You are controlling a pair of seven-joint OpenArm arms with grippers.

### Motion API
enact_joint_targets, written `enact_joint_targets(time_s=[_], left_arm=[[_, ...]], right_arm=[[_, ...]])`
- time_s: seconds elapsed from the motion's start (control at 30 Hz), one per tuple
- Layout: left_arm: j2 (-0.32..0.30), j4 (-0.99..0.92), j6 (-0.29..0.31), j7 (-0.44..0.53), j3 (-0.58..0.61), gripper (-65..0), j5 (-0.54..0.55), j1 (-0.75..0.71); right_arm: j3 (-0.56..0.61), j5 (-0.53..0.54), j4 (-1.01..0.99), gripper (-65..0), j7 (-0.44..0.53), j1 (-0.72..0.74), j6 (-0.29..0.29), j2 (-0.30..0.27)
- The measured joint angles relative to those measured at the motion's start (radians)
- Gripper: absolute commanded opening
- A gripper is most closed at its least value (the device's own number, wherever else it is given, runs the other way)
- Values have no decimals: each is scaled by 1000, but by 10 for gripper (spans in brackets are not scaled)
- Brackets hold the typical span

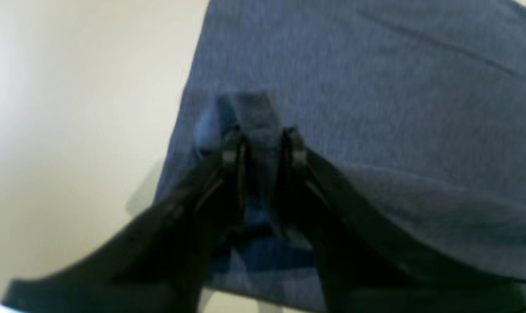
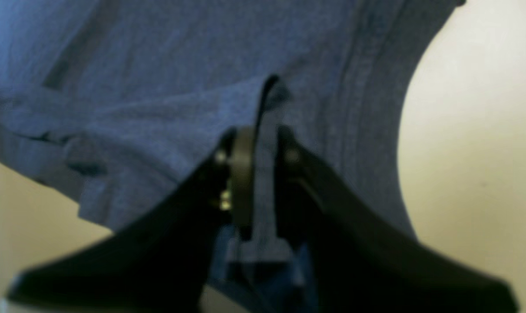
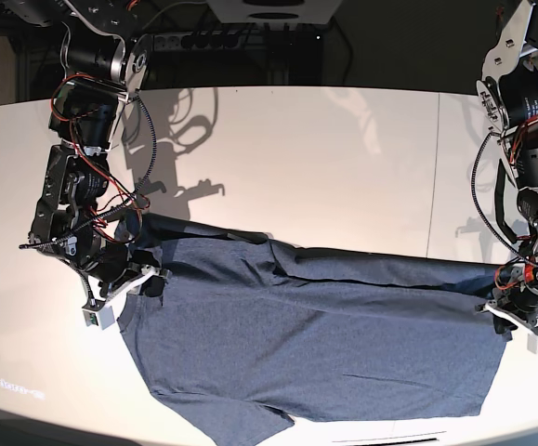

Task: Fold the T-shirt properly
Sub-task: 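Lower the folded edge onto the shirt, drawing both grippers slightly apart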

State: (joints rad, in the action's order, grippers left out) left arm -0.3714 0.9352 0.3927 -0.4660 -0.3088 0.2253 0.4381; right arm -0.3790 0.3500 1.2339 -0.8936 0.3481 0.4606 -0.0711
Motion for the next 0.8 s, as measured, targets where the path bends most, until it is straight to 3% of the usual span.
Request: enact_joint_targets(time_s=[0.07,0.3,0.8], left_arm=[[0,0,0,10,0,-483,0,0],[0,0,0,69,0,-483,0,0],[0,0,-1,124,0,-482,14,17]], right_arm=[[0,0,0,-425,10,0,0,0],[0,-38,0,-424,64,0,0,0],[0,-90,0,-424,64,0,0,0]])
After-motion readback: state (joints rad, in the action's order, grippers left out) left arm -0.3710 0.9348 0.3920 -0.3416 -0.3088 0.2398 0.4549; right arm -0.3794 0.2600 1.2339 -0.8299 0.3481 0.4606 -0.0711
